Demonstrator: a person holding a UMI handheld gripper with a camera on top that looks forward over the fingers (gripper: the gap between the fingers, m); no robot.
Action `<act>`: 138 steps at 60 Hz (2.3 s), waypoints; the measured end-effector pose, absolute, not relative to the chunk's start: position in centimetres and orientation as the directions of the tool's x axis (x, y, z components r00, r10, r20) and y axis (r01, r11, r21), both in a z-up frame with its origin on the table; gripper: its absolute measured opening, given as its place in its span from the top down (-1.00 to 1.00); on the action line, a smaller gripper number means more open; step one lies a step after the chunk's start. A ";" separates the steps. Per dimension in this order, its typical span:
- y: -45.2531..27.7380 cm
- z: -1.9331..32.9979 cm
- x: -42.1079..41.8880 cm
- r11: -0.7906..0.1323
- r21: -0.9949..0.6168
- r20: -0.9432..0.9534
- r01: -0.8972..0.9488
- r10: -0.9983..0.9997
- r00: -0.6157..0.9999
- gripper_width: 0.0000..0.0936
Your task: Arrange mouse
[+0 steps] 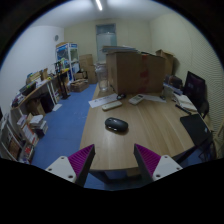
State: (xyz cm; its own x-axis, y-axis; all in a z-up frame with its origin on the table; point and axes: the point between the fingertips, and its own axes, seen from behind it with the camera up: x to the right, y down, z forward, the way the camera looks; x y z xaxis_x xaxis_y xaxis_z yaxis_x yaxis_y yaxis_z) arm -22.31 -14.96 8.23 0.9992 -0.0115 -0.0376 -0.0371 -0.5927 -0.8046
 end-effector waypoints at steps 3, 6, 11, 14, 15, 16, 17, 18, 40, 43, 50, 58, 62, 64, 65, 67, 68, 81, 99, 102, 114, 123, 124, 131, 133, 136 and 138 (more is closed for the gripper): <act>-14.7 7.9 -22.1 -0.595 -0.803 -0.028 -0.026 -0.005 1.000 -0.72; -13.9 6.8 -21.9 -0.603 -0.797 -0.033 -0.027 -0.002 0.999 -0.72; -11.2 5.6 -20.9 -0.602 -0.797 -0.053 -0.041 0.002 0.999 -0.72; -9.5 4.8 -20.5 -0.599 -0.800 -0.051 -0.035 0.011 0.999 -0.72; -9.0 4.6 -20.4 -0.599 -0.800 -0.049 -0.030 0.016 0.999 -0.71; -9.3 4.7 -20.7 -0.600 -0.800 -0.045 -0.024 0.021 0.999 -0.71; -8.8 4.4 -20.6 -0.602 -0.798 -0.042 -0.016 0.028 0.999 -0.72; -8.9 4.4 -20.8 -0.606 -0.795 -0.036 -0.007 0.035 0.999 -0.71; 0.5 -1.4 -19.9 -0.604 -0.785 0.005 0.139 0.219 0.976 -0.71; 1.6 -1.4 -20.3 -0.596 -0.788 0.004 0.153 0.245 0.970 -0.71; 4.1 -1.3 -20.7 -0.581 -0.798 0.003 0.160 0.260 0.966 -0.73; 6.4 -1.3 -20.9 -0.563 -0.814 0.002 0.142 0.242 0.970 -0.70; 7.2 -1.3 -20.9 -0.557 -0.820 0.001 0.129 0.224 0.975 -0.59; 7.5 -1.2 -20.8 -0.560 -0.819 0.002 0.121 0.208 0.978 -0.37; 7.6 -1.3 -20.7 -0.563 -0.818 0.003 0.116 0.199 0.980 -0.28; 7.8 -1.4 -20.4 -0.567 -0.817 0.004 0.106 0.177 0.984 -0.08; 7.8 -1.4 -20.3 -0.569 -0.817 -0.002 0.095 0.167 0.986 -0.07; 7.4 -1.5 -20.2 -0.643 -0.765 -0.039 0.049 0.121 0.992 0.23; 5.8 13.3 -10.4 -0.494 -0.869 -0.058 0.017 0.136 0.989 0.23; 6.1 16.6 -6.0 -0.444 -0.895 -0.027 0.030 0.120 0.992 0.23; 5.0 20.2 13.6 -0.368 -0.924 0.094 0.101 0.039 0.995 0.24; 0.9 10.3 23.9 -0.527 -0.845 0.110 0.085 -0.016 0.994 0.24; 0.5 9.3 24.6 -0.543 -0.836 0.108 0.080 -0.020 0.994 0.24; -1.6 3.1 27.5 -0.611 -0.790 0.080 0.047 -0.027 0.996 0.22; -2.1 1.9 27.6 -0.632 -0.774 0.060 0.030 -0.026 0.998 0.20; -2.7 -0.1 27.9 -0.658 -0.753 0.047 0.022 -0.020 0.999 0.18; -2.9 -0.7 27.9 -0.649 -0.760 0.036 0.017 -0.016 0.999 0.14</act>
